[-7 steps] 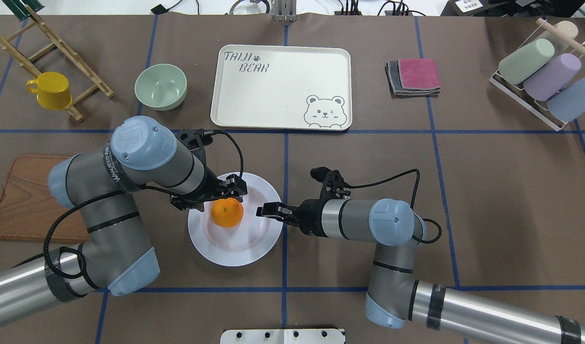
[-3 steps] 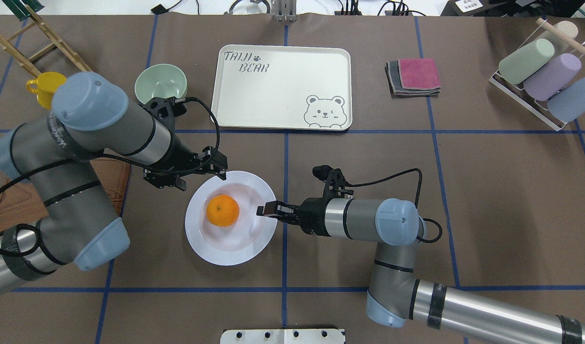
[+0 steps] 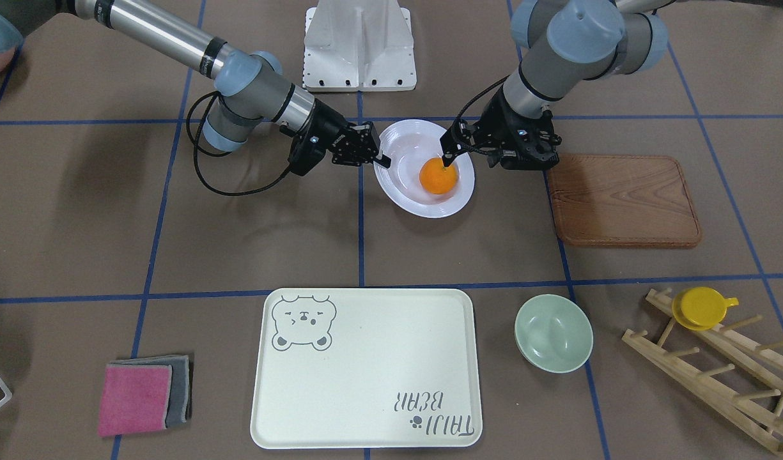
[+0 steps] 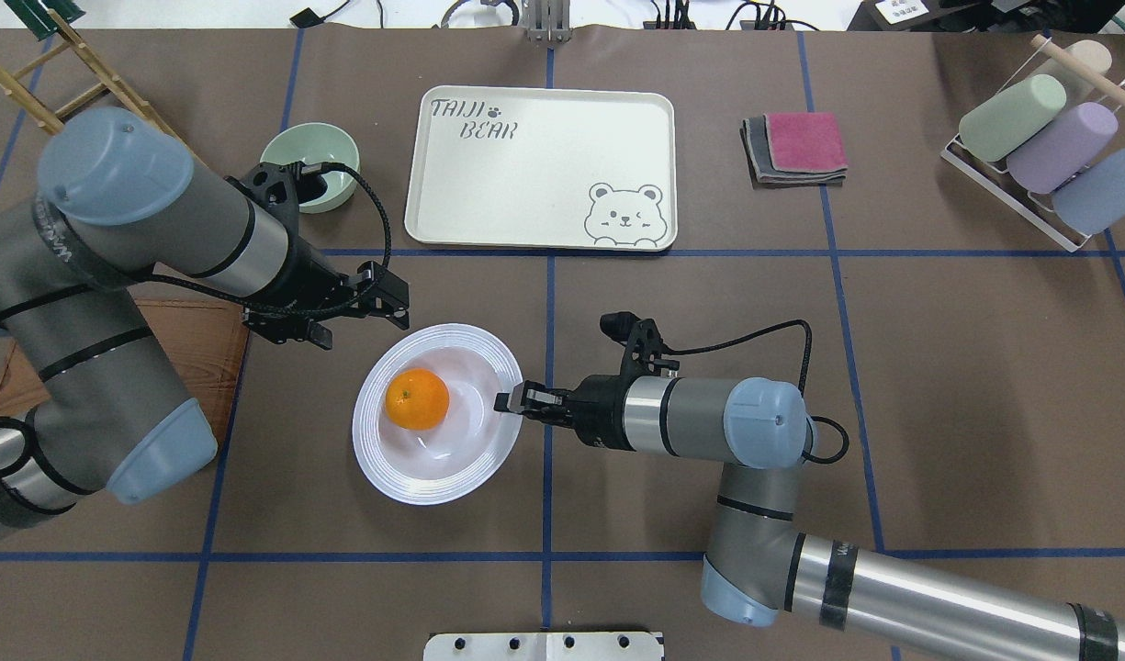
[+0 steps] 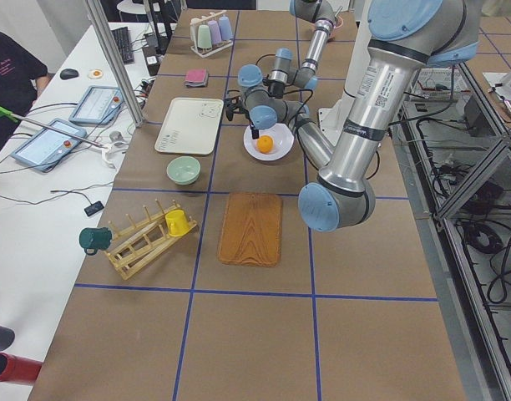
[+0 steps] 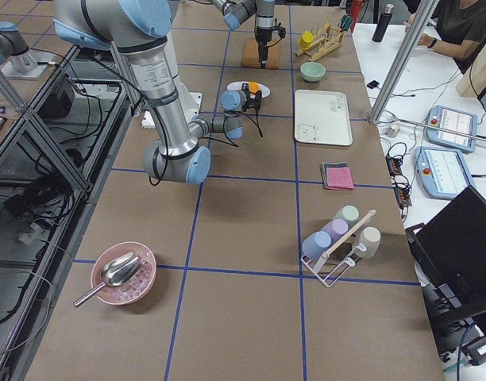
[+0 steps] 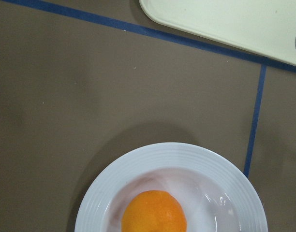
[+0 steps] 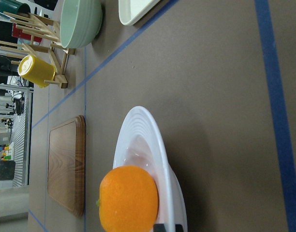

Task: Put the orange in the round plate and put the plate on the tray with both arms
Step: 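Carry the plate onto the bear tray with the right gripper while the left withdraws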

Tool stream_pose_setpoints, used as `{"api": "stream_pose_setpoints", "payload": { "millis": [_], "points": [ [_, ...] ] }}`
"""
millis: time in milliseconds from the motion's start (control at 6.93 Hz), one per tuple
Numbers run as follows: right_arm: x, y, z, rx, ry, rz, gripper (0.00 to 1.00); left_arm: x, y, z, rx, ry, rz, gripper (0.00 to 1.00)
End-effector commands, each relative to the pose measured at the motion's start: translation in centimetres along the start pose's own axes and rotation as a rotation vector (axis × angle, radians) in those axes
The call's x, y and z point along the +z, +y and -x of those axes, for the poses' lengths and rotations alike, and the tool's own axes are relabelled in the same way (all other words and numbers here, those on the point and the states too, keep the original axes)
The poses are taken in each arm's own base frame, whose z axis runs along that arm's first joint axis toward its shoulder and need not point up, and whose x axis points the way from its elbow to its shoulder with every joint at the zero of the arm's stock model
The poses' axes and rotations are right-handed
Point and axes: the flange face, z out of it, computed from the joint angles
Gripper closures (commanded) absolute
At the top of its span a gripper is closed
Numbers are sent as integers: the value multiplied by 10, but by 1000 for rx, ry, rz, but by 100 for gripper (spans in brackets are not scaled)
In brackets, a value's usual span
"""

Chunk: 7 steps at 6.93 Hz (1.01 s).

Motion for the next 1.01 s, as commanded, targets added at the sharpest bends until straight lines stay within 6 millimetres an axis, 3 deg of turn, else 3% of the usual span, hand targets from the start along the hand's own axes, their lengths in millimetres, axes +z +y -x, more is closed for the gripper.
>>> {"api": "stream_pose_setpoints", "payload": {
  "millis": [0, 288, 433, 721, 865],
  "points": [
    [-4, -4, 6, 10, -31, -8, 99, -6, -3, 1, -1, 4, -9, 3],
    [-4, -13, 24, 69, -72, -77, 99, -35, -18, 8, 8, 21, -58, 3],
    [-3, -23, 30, 95, -86, -142, 99, -43, -27, 30, 65, -5, -76, 3],
    [-5, -77, 36, 194, -106, -305, 99, -58, -47, 68, 154, -46, -113, 3],
    [12, -114, 47, 217, -75, -409, 99, -59, -52, 87, 201, -75, -123, 3]
  ]
}}
